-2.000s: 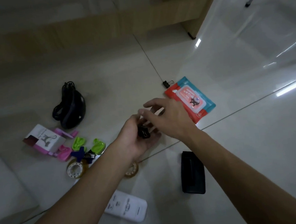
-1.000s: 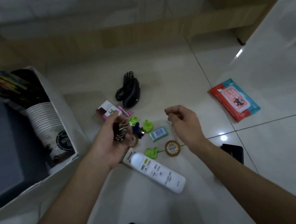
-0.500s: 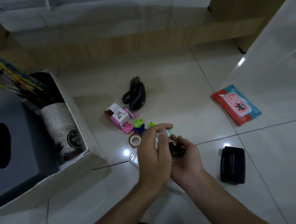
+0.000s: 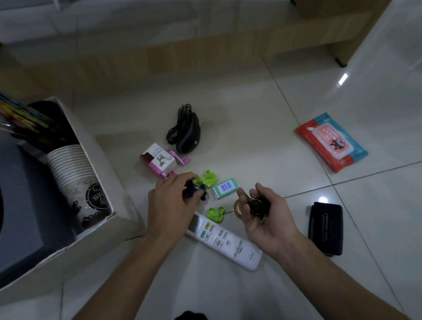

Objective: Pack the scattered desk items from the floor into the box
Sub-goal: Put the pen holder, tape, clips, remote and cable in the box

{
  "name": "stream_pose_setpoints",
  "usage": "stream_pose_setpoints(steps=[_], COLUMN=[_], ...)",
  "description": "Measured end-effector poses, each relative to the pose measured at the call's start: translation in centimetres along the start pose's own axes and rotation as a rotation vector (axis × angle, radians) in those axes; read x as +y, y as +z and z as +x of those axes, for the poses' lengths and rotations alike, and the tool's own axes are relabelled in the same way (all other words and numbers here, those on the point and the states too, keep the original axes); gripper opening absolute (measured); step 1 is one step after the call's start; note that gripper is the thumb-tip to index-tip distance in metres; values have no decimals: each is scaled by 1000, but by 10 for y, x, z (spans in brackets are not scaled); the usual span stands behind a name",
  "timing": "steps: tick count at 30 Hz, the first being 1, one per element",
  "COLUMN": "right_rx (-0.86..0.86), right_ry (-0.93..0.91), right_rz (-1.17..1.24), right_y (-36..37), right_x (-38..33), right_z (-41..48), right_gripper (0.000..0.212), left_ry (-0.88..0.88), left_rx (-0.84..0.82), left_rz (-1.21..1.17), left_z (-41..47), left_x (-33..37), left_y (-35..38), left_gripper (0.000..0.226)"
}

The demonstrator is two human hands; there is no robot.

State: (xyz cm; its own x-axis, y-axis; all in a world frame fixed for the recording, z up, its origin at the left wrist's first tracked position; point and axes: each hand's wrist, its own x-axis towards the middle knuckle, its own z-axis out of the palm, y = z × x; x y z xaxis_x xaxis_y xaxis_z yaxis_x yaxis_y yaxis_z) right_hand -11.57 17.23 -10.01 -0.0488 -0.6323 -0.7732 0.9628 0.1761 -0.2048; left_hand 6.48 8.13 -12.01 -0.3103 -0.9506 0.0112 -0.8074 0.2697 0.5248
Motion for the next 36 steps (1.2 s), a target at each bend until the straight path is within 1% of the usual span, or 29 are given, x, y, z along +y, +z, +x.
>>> stream_pose_setpoints(steps=[3, 5, 8, 11, 14, 17, 19, 21, 23, 26, 28, 30, 32, 33, 34, 36], right_rx=[-25, -58, -123, -167, -302, -413, -460, -482, -475, -479, -494, -491, -471, -464, -459, -460], right_ry=[-2, 3, 14, 23, 40, -11, -80, -118, -106, -22, -41, -115, -226, -289, -350, -460], right_rz=[3, 8, -27, -203, -440, -625, -708, -824, -956, -1074, -1176, -1366, -1567, -1658, -1738, -1845], right_y=[5, 11, 33, 72, 124, 183, 227, 271, 309, 349, 364, 372, 376, 377, 378, 380], right_x=[0, 0, 3, 17, 43, 73, 92, 110, 128, 146, 153, 158, 162, 164, 165, 169], right_z=[1, -2, -7, -9, -10, -8, 2, 16, 30, 54, 69, 81, 90, 92, 96, 97], right_gripper=[31, 33, 35, 37, 37, 34, 31, 27, 23, 24, 24, 17, 5, 4, 9, 12], left_ry=[25, 24, 52, 81, 83, 67, -6, -135, -236, -267, -275, -286, -276, -274, -275, -283], left_rx=[-74, -38, 80, 163, 289, 478, 530, 482, 368, 165, 117, 111, 115, 120, 125, 129], left_rz=[-16, -122, -294, -445, -568, -570, -495, -463, -430, -337, -282, -294, -292, -285, -277, -264], left_z=[-7, -16, -34, -42, -42, -40, -41, -45, -48, -48, -47, -46, -47, -47, -47, -47], left_x=[7, 15, 24, 28, 28, 9, -17, -41, -53, -51, -52, -55, -54, -53, -52, -52], left_y=[-6, -12, -26, -53, -88, -123, -138, -141, -138, -131, -129, -129, -129, -129, -128, -128], left_gripper=[48, 37, 18, 15, 16, 15, 14, 14, 16, 21, 19, 18, 18, 18, 18, 17])
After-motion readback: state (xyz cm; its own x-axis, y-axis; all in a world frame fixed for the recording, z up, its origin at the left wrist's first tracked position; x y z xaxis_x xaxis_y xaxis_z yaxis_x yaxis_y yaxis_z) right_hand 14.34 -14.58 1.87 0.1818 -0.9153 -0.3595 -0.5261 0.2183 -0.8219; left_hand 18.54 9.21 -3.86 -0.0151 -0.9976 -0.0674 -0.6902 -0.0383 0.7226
